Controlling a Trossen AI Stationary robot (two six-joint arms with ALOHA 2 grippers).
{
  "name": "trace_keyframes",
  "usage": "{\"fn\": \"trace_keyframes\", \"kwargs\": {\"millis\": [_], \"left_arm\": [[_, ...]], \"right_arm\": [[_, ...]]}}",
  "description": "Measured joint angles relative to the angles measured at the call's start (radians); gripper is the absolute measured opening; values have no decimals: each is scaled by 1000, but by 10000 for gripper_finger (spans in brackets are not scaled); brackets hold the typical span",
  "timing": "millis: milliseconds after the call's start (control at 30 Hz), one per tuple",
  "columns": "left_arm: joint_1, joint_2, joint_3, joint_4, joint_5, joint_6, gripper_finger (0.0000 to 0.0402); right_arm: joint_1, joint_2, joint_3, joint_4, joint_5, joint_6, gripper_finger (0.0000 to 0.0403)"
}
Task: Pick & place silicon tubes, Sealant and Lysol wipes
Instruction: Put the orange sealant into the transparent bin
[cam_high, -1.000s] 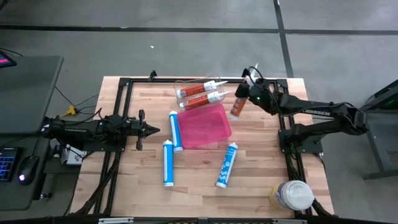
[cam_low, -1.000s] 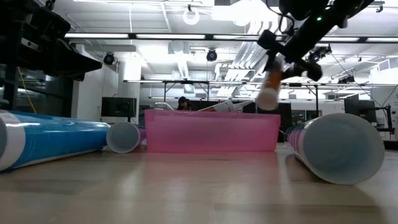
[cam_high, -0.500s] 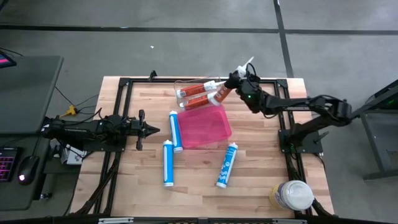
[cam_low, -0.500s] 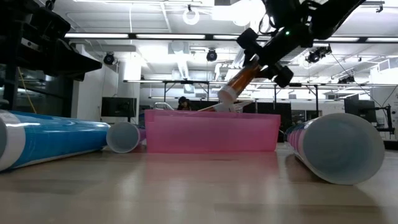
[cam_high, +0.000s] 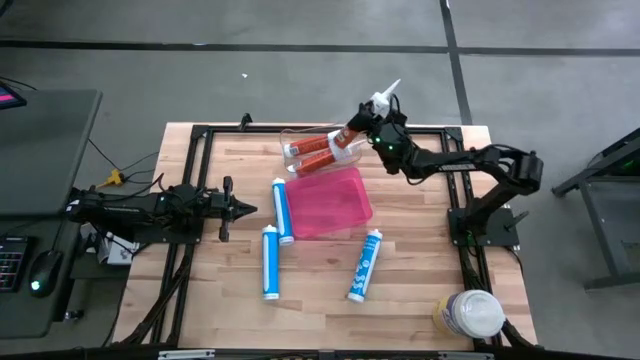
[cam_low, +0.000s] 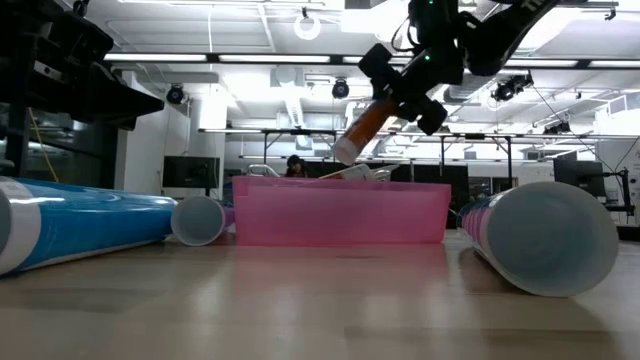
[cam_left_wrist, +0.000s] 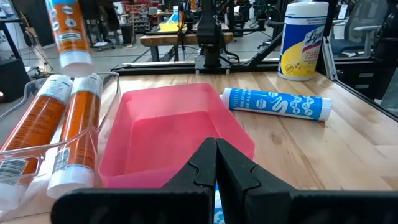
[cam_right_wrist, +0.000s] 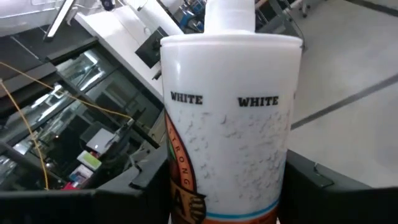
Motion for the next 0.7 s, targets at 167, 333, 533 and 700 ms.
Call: {"fn": "trace_keyframes", "kwargs": {"millis": [167,333,533,700], "left_arm": [[0,0,0,0,0,0,0],[0,0,0,0,0,0,0],[0,0,0,0,1,0,0],[0,0,0,0,2,0,0]], "right_arm": [[-1,50,35,36,-3,-38,203],[-12,115,43,101,21,-33,202],[-13,156,42,100,19,-37,202],[-13,173,42,87,19,-34,202]]}}
